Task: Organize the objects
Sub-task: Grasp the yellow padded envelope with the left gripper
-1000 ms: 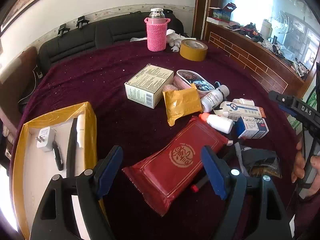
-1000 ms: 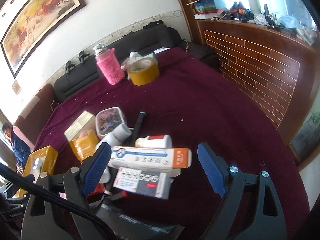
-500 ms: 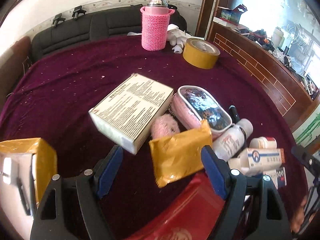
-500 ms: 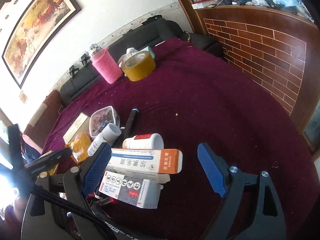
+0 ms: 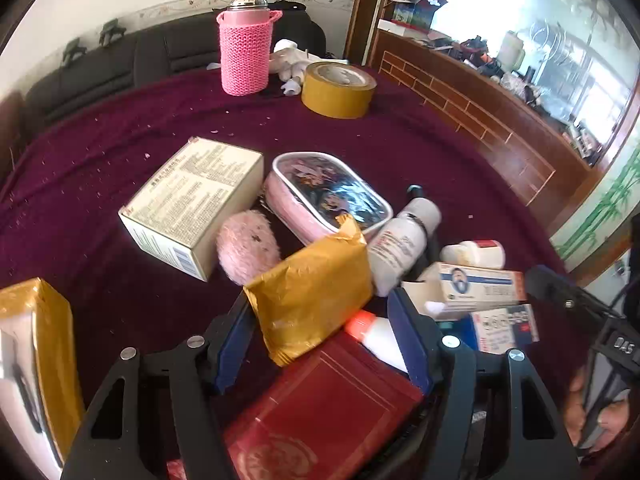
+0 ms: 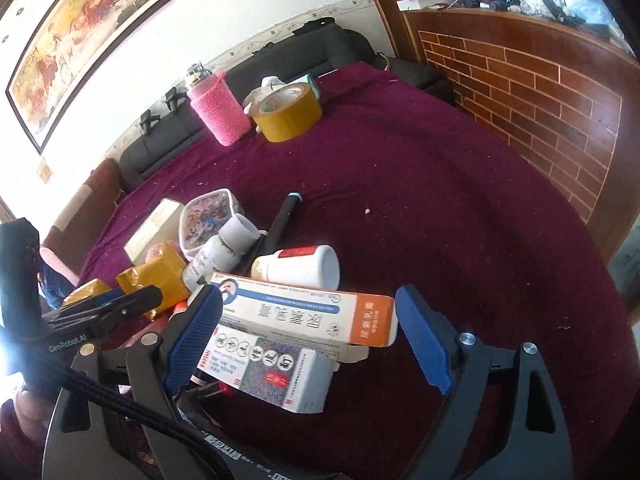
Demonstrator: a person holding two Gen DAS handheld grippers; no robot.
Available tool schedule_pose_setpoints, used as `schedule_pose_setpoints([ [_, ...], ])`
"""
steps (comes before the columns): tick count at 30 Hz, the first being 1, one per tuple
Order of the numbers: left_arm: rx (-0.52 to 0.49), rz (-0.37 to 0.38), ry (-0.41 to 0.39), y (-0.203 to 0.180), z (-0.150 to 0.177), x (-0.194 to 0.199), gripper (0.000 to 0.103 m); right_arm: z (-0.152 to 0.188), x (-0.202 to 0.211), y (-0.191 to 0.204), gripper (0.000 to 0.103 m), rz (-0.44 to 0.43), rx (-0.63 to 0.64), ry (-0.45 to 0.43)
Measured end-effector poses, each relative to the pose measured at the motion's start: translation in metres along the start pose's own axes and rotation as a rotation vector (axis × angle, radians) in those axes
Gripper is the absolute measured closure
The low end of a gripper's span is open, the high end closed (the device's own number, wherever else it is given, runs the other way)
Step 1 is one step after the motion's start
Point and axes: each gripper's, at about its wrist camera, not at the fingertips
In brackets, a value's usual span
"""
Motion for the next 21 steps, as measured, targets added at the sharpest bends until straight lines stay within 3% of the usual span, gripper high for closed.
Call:
schedule_pose_setpoints([
  [11, 0.015, -0.015, 0.036, -0.01, -0.002, -0.03, 0.043, 0.001, -0.006, -0.003, 0.015, 0.038, -0.002, 0.011],
  [13, 0.024, -0.027, 0.017, -0.011, -0.001, -0.025, 0.055, 0.001, -0.006, -0.004, 0.015, 0.044, 0.0, 0.009],
  [15, 0.044, 0.004, -0.016, -0.009, -0.001, -0.013, 0.075, 0.001, -0.005, -0.003, 0.015, 0.05, 0.003, 0.001],
  [18, 0.042, 0.013, -0.071, -0.011, 0.0, 0.012, 0.087, 0.002, -0.006, -0.003, 0.015, 0.064, 0.009, 0.0],
  [21, 0.047, 0.047, -0.124, -0.013, 0.006, 0.036, 0.09, 0.002, -0.007, -0.002, 0.015, 0.068, 0.015, -0.001],
])
Point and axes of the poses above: each gripper's, at about its wrist camera, not at the fingertips, and x roughly against the way its jaws point, y to its left, z to its underside, and after that the axes turned 7 degrees about -x, right-handed
